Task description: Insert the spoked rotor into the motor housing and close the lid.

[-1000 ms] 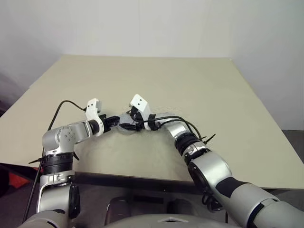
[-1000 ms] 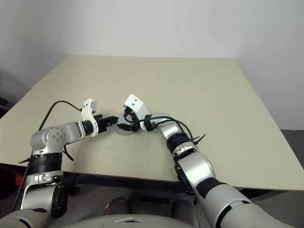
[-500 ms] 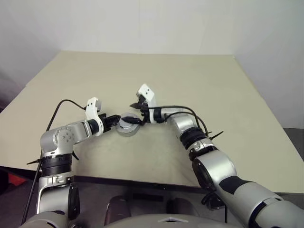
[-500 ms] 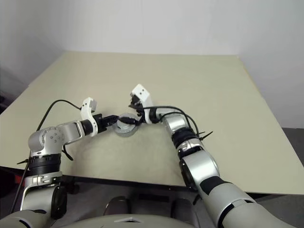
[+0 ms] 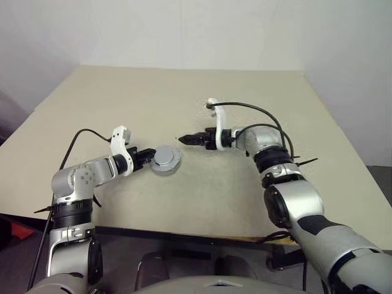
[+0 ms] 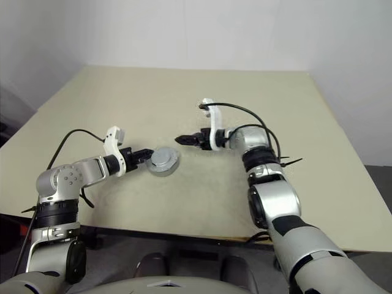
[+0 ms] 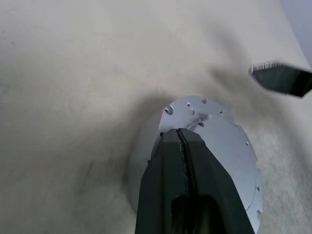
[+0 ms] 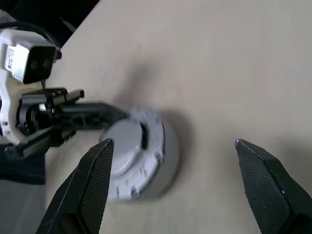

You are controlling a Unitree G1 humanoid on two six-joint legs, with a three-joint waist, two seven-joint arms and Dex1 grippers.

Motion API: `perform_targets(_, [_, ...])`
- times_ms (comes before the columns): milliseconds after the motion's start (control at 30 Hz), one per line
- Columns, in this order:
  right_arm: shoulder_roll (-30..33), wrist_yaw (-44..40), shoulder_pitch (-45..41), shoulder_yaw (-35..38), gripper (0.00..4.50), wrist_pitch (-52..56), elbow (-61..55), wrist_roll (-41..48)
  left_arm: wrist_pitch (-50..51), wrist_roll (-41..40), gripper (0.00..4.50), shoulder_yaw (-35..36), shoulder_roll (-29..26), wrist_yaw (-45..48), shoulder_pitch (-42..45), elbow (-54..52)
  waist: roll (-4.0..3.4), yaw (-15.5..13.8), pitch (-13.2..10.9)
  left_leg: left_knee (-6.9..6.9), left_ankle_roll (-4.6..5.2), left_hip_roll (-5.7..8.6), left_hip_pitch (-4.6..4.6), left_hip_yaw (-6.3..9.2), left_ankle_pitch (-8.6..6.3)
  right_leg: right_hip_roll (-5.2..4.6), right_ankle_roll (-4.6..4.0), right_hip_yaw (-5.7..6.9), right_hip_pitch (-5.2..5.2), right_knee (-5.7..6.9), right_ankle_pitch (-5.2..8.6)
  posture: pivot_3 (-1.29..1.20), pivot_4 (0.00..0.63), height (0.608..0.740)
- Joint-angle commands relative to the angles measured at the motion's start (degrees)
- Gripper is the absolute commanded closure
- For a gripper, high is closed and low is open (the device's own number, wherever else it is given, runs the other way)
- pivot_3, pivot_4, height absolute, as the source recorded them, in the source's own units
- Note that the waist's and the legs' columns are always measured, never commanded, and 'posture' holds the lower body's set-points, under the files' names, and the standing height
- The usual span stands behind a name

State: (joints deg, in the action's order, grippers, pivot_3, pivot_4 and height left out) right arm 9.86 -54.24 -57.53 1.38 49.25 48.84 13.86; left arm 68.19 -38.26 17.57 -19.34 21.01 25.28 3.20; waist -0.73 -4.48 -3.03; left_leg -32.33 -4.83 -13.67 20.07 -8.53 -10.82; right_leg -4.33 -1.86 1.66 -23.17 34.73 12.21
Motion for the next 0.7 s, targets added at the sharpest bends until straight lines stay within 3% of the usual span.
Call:
perform_targets(33, [2.19, -1.62, -0.64, 1.56, 0.01, 8.59, 0.71, 3.11, 1.77, -0.26, 4.50, -2.18, 0.34, 0.66, -1.67, -0.50, 0.00, -0.23, 0.00, 0.00, 0.00, 0.00, 0.00, 0.00, 0.00, 0.00, 0.00, 0.00, 0.00, 0.01, 0.00, 0.00, 0.000, 0.740])
perform_targets(233, [2.24, -1.15, 1.28, 1.05, 0.01, 16.06, -0.25, 4.71, 1.28, 0.12, 4.50, -2.17, 0.10, 0.98, -2.63, -1.13, 0.00, -1.10, 0.00, -0.03, -0.05, -0.03, -0.05, -0.03, 0.03, 0.00, 0.00, 0.00, 0.01, 0.07, 0.00, 0.00, 0.000, 0.740])
perform_targets(500, [-4.71, 4.57, 5.53, 2.97, 0.01, 20.31, -3.33, 7.37, 1.23, 0.30, 4.50, -1.54, -0.78, 0.81, -3.37, -2.52, 0.06, -0.91, 0.05, -0.03, -0.13, -0.05, -0.09, -0.04, 0.08, 0.01, 0.00, -0.01, 0.11, 0.12, 0.00, 0.00, 0.000, 0.740])
perform_targets(700, [-9.85, 9.93, 3.53, 7.55, 0.01, 17.75, -0.87, 9.25, 1.49, 0.13, 4.50, -1.03, -1.21, 0.47, -4.16, -3.54, 0.05, -0.82, 0.06, 0.10, -0.28, -0.10, -0.20, -0.05, 0.16, 0.06, 0.01, -0.02, 0.14, 0.16, 0.00, 0.00, 0.000, 0.740])
